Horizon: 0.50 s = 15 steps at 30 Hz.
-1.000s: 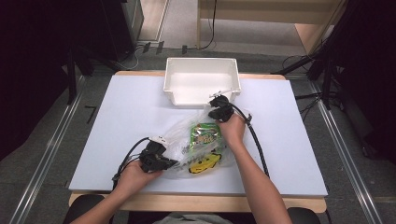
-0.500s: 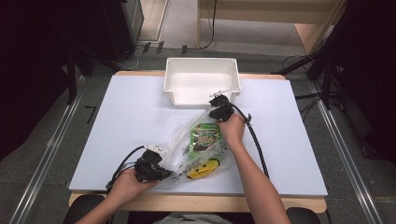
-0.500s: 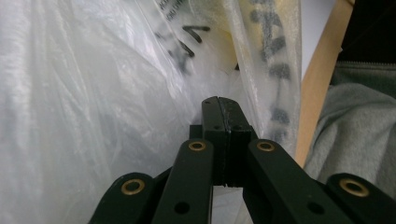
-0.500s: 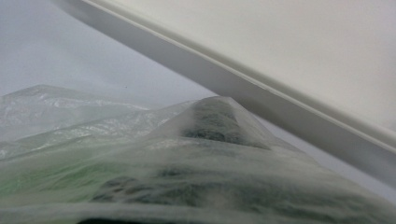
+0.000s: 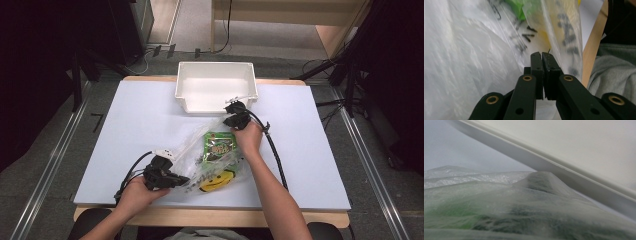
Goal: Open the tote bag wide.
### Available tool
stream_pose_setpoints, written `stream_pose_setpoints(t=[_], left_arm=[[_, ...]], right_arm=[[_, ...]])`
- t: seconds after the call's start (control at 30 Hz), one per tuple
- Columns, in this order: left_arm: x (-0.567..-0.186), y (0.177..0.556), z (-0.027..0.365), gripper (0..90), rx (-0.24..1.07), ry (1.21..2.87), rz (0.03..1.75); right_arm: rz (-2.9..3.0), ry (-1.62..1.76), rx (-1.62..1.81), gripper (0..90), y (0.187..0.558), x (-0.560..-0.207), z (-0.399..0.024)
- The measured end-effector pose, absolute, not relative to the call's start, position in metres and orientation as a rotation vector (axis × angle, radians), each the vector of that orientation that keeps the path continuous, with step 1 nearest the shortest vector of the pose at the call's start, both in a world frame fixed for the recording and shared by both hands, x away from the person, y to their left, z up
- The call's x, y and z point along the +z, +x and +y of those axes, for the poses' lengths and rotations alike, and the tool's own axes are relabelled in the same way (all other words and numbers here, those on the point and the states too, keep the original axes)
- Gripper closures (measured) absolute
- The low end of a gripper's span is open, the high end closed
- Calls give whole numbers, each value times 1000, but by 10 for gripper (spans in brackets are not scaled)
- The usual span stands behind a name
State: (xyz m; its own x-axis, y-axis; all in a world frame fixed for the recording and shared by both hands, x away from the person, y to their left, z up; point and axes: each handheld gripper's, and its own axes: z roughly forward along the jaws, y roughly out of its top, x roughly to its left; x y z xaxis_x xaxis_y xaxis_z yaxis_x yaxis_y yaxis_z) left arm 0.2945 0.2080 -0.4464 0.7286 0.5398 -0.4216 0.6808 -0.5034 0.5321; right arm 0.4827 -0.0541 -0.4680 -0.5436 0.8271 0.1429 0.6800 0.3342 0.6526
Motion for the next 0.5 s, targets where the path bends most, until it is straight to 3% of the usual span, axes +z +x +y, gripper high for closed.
stream_pose_setpoints(t=[0.5], left_arm=[[-413,335,200,898,-181,2157,947]], right_arm=[[2450,1354,1029,881,469,-450,-62]])
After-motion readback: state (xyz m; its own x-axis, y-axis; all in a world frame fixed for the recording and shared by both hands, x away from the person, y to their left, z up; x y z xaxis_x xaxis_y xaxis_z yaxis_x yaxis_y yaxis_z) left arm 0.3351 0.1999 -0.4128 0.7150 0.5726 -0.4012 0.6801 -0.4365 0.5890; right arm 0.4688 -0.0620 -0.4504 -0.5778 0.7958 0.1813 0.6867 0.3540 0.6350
